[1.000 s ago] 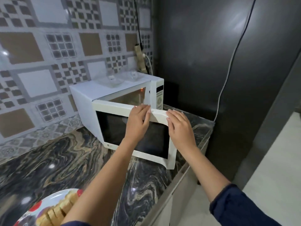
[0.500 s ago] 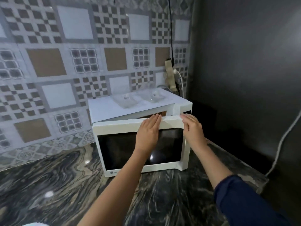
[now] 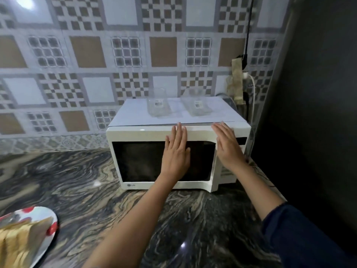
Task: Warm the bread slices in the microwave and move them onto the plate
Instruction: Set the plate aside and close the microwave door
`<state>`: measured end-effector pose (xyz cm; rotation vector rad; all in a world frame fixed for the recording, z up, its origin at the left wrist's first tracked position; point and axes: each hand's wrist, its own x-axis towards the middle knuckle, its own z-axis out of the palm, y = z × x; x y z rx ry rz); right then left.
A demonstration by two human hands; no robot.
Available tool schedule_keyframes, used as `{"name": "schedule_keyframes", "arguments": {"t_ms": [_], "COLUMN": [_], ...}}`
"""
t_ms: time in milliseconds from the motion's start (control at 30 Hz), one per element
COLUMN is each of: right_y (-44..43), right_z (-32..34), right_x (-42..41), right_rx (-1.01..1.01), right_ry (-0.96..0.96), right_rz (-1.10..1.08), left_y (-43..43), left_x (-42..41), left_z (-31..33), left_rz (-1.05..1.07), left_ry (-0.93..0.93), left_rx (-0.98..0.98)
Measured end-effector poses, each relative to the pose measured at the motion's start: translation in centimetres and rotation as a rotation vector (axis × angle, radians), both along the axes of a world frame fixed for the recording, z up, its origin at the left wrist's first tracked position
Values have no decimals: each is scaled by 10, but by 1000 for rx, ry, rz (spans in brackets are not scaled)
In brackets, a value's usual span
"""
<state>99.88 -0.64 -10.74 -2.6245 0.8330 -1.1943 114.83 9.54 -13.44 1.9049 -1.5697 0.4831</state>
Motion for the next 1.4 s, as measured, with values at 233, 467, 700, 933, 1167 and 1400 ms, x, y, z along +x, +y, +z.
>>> {"name": "schedule_keyframes", "arguments": {"t_ms": [233, 467, 700, 933, 1167, 1400], "right_y": [-25, -50, -58, -61, -57, -53], "right_z": [4, 15, 10, 10, 12, 4], "right_x": [-26, -44, -36, -32, -28, -29], "right_rx": [119, -90, -153, -195, -173, -134], "right_ry": [28, 340, 268, 266, 244, 242], "right_rz": [15, -155, -205, -267, -348, -299], "left_y": [-11, -45, -63, -68, -78, -72], "left_x": [-58, -90, -82, -81, -76, -83], "left_z": [-36, -42, -49, -46, -44, -43], "left_rz": [-126, -209, -160, -149, -115, -124], "left_ry": [254, 708, 677, 653, 639, 694], "left_rx": [-132, 141, 153, 121, 155, 135]}}
